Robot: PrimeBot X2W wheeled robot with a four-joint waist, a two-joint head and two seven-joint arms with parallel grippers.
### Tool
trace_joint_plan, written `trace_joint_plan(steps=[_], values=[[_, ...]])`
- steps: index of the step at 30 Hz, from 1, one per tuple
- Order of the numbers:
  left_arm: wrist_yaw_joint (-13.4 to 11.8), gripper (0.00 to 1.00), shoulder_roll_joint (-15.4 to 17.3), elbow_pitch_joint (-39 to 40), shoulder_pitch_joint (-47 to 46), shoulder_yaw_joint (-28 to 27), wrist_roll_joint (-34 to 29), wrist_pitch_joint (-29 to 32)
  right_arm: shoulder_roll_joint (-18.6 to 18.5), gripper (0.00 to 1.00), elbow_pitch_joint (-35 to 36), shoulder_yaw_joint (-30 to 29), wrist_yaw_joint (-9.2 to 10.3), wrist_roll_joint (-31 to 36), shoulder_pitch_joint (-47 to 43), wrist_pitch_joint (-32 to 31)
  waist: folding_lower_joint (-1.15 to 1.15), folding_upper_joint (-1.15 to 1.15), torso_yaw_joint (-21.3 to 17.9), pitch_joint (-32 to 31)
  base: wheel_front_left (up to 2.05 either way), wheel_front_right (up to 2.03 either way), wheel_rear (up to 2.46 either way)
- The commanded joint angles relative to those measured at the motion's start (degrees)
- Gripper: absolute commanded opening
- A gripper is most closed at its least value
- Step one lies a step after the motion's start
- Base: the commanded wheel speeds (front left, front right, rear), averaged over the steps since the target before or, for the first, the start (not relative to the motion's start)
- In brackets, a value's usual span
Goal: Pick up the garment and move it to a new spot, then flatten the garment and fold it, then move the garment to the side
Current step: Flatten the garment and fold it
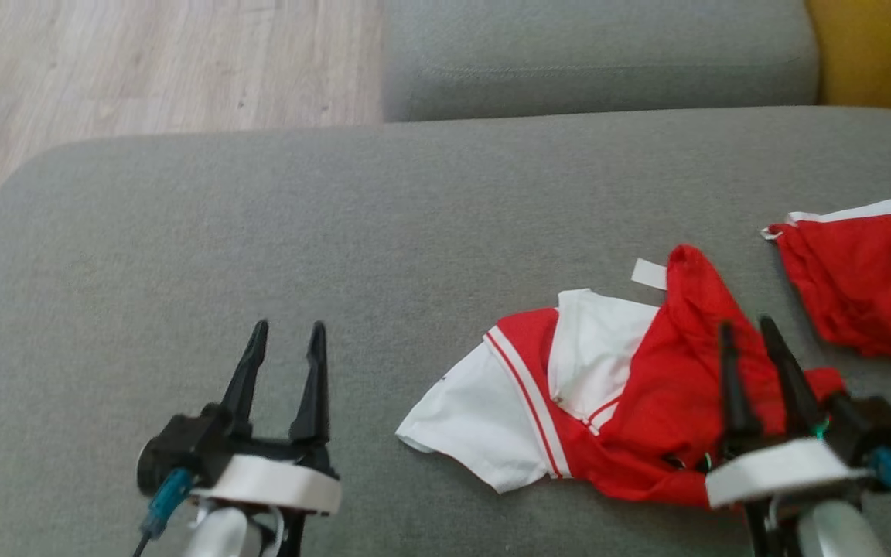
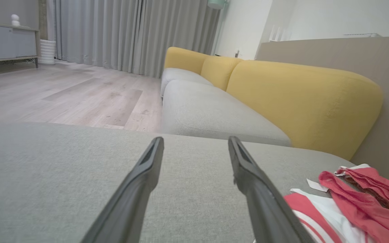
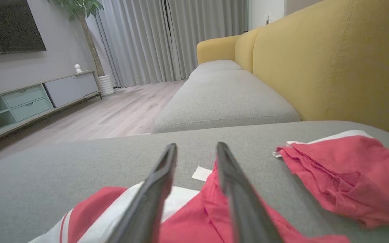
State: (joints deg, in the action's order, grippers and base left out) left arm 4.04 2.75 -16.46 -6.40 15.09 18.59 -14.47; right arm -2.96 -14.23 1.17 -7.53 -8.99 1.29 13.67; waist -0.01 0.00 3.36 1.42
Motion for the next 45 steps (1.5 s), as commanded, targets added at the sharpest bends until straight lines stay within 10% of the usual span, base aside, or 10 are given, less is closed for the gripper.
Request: trace_joint_plan(steps=[1,18,30,41,42,43,45], values=[[-0.2,1.00,0.1,1.9,-1.1,-2.3,-0.2,-0.5,0.0,1.00,2.4,1.7,0.04,-0.1,0.9,0.3,0.01,0.00,-0.5,-0.4,0.00,0.00,0.00],[0.7,1.00,0.1,2.5,-2.5,-1.6,-0.7,-0.5,-0.2,1.00,4.0,3.5,0.04,3.2,5.2,-6.5,0.01,0.00,1.2,2.9,0.00,0.00,0.00],[0.9,1.00,0.1,1.2,-6.5,2.5,1.2,-0.5,-7.3,1.00,-14.2,8.6,0.04,-3.1,20.7,-25.7,0.01,0.00,6.9,8.4,0.00,0.00,0.00],[0.8,1.00,0.1,0.4,-7.6,4.0,1.6,-0.5,-11.0,1.00,-26.7,15.4,0.04,-4.6,25.7,-29.3,0.01,0.00,8.5,9.9,0.00,0.00,0.00],[0.7,1.00,0.1,0.4,-7.7,4.0,1.6,-0.5,-10.9,0.20,-27.4,16.0,0.04,-5.0,25.9,-29.7,0.01,0.00,8.5,9.9,0.00,0.00,0.00],[0.7,1.00,0.1,0.3,-7.8,3.9,1.6,-0.5,-10.8,0.00,-28.0,16.7,0.04,-5.7,26.1,-30.0,0.01,0.00,8.4,9.9,0.00,0.00,0.00],[0.7,1.00,0.1,0.2,-7.9,3.8,1.5,-0.5,-10.7,0.00,-28.6,17.7,0.04,-7.4,26.4,-30.3,0.01,0.00,8.2,9.7,0.00,0.00,0.00]])
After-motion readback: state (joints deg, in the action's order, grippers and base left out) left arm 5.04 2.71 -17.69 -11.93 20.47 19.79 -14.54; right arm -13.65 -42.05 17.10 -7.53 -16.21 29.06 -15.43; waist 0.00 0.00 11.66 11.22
